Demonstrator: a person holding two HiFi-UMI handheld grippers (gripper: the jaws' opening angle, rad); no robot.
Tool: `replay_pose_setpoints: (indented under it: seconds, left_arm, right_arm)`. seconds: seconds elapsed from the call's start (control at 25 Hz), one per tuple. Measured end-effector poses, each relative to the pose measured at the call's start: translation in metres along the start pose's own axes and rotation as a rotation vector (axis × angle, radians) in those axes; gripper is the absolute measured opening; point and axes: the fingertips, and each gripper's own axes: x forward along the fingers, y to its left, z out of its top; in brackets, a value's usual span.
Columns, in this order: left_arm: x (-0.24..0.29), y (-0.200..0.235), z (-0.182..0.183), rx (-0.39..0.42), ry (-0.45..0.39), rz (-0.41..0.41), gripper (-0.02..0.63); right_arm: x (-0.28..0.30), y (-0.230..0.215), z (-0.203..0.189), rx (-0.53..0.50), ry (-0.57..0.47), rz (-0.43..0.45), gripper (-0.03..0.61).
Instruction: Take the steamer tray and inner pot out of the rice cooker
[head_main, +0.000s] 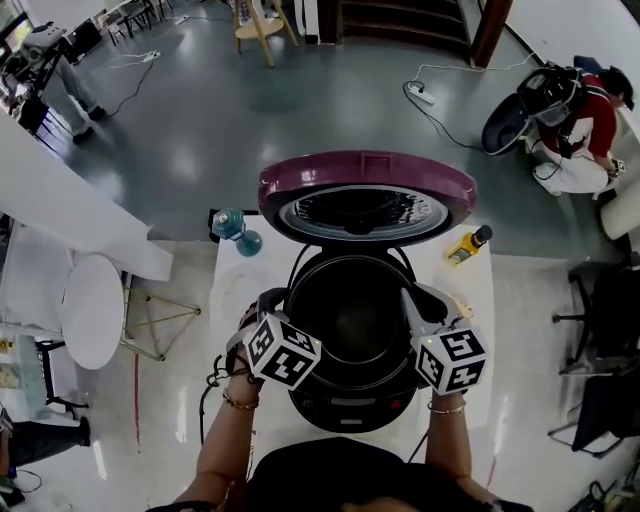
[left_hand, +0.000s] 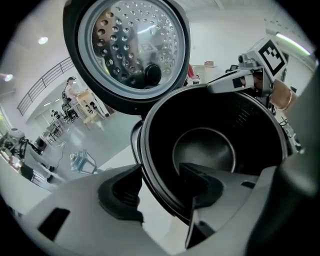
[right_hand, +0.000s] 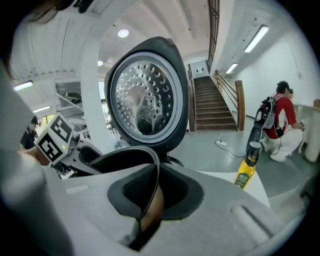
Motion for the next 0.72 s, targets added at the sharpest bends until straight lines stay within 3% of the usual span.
replay_pose_setpoints:
  seconds: [0.16,0.32,0.44,0.6,0.72]
  left_arm:
    - [-0.003,0.003,-0.001,-0.017,0.013,-0.015,0.230]
    - [-0.009,0.004,0.000,-0.008,0.025,0.009,0.208]
    - [-0.014,0.007,0.004,-0.009,0.019,0.060,0.150]
    - [-0.031,0.013,0.016,-0.137,-0.074,0.062,0.082]
    - [-0.045,0.016,0.024,-0.187,-0.123,0.070,0.061]
  right_arm:
    - [-0.002,0.004,0.005,0.136,-0.071,0.081,0.028]
    - [-0.004,0.007,0.012,0.140,-0.085,0.106,0.029]
    - [-0.005,0.009,0.017,0.131,-0.092,0.113,0.028]
    - [-0.015,0.012,0.027,0.129,-0.128,0.125,0.028]
    - [-0.025,0.016,0.034,0.118,-0.150,0.121,0.028]
